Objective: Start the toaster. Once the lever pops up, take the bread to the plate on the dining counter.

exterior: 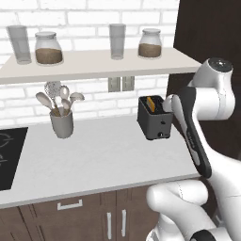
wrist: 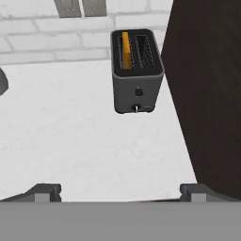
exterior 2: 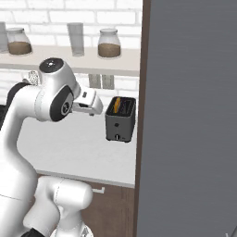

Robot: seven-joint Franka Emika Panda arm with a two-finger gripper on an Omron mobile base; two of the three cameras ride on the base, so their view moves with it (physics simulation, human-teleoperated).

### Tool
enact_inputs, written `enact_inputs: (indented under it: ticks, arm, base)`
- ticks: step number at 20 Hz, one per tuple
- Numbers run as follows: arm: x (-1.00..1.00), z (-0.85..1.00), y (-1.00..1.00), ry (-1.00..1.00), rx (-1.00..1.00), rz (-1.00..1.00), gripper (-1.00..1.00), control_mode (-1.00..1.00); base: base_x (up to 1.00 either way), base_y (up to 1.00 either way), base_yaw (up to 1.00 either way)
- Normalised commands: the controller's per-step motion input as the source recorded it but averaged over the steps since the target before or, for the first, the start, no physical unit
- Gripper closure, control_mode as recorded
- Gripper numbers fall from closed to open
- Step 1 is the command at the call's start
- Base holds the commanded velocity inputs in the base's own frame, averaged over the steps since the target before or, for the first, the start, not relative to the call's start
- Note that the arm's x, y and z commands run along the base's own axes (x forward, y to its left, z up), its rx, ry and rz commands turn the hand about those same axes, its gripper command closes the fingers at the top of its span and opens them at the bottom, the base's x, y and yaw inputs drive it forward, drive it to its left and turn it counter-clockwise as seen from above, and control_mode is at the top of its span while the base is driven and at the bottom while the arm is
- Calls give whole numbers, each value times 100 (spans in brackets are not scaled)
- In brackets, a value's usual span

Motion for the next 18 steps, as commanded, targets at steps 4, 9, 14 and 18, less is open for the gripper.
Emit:
enact_inputs:
  ticks: [4, 9, 14, 18]
  arm:
    - [27, 0, 0, -4, 0, 0, -100, -100]
    - [38, 0, -2, 0, 0, -1, -100, -100]
    - [38, 0, -7, 0, 0, -1, -100, -100]
    - [33, -2, -8, 0, 0, 0, -100, -100]
  base:
    - [0, 0, 0]
    - [0, 0, 0]
    - [0, 0, 0]
    - [0, 0, 0]
